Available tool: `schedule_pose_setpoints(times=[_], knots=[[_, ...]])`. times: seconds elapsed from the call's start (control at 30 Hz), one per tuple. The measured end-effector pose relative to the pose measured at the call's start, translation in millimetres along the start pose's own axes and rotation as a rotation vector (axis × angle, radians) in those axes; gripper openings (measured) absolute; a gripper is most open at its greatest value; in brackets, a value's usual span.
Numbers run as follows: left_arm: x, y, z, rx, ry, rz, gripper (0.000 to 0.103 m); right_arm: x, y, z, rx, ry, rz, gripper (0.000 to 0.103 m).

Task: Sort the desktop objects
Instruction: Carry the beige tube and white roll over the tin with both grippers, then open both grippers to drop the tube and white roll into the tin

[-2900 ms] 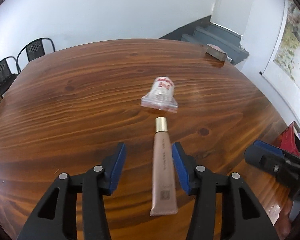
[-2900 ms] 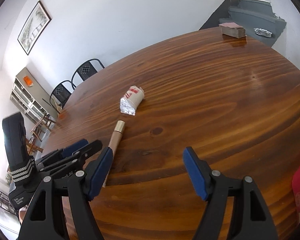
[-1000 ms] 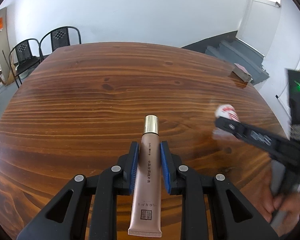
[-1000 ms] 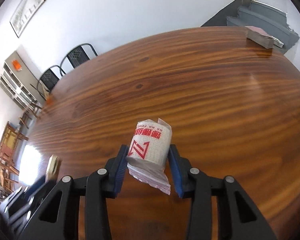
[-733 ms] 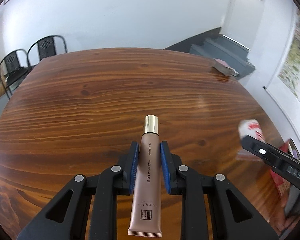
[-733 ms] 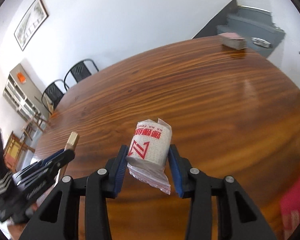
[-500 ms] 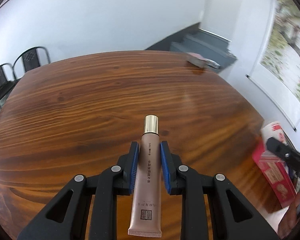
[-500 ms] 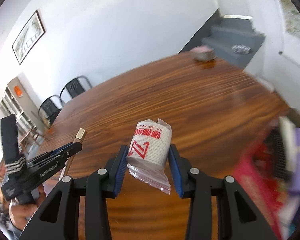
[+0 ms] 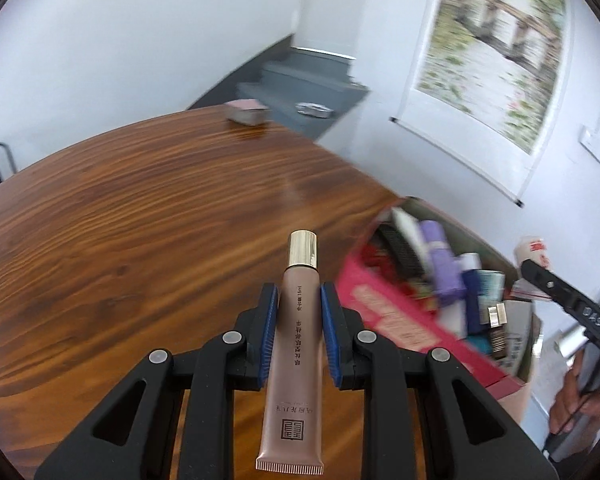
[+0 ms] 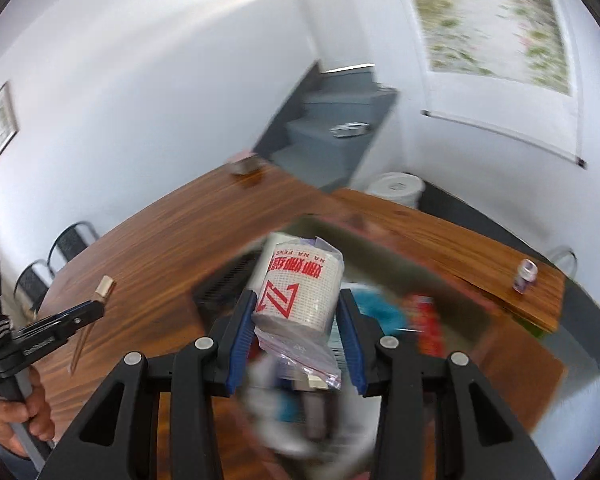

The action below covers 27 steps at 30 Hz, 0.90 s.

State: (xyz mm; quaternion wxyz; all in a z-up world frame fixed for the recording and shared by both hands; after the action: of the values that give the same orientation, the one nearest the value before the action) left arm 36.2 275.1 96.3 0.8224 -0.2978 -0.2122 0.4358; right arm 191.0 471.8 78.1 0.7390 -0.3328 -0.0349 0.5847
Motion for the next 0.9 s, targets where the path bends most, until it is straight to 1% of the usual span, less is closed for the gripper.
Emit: schedule_pose_setpoints(times=[0.2, 0.43, 0.6, 0.8, 0.9], knots=[[65.0, 10.3, 9.1, -0.008, 0.08, -0.061, 0.024, 32.6, -7.0, -2.1, 0.014, 0.022, -0.018, 0.044], [111.0, 18.6, 16.9, -0.015, 0.13, -0.112, 0.024, 52.8, -10.2, -2.0, 0.038, 0.042, -0.008, 0.044], [134.1, 28.5, 19.3, -0.024, 0.148, -0.139, 0.024, 62.2, -9.5, -2.2, 0.041, 0.047, 0.004, 0.044], [147.1, 49.0, 16.1, -0.045, 0.144, -0.161, 0.025, 62.7, -6.3, -3.1, 0.036, 0.037, 0.026, 0.045], [149.6, 53.5, 16.6, -0.039, 0.126, -0.169, 0.025, 60.2, -0.9, -1.3, 0.026, 0.02, 0.032, 0.045]])
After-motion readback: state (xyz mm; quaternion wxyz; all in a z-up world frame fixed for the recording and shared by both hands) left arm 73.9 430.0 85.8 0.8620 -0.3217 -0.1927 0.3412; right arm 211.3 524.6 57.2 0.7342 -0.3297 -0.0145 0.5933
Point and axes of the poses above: each gripper's, at about its wrist camera, not at the fingertips, and y roughly the way its jaws point, x to its right, z to its top, the point moved 2 cm from there along y, roughly the way its jaws point, and after that the axes turned 6 degrees about z, right-handed, at the moved point
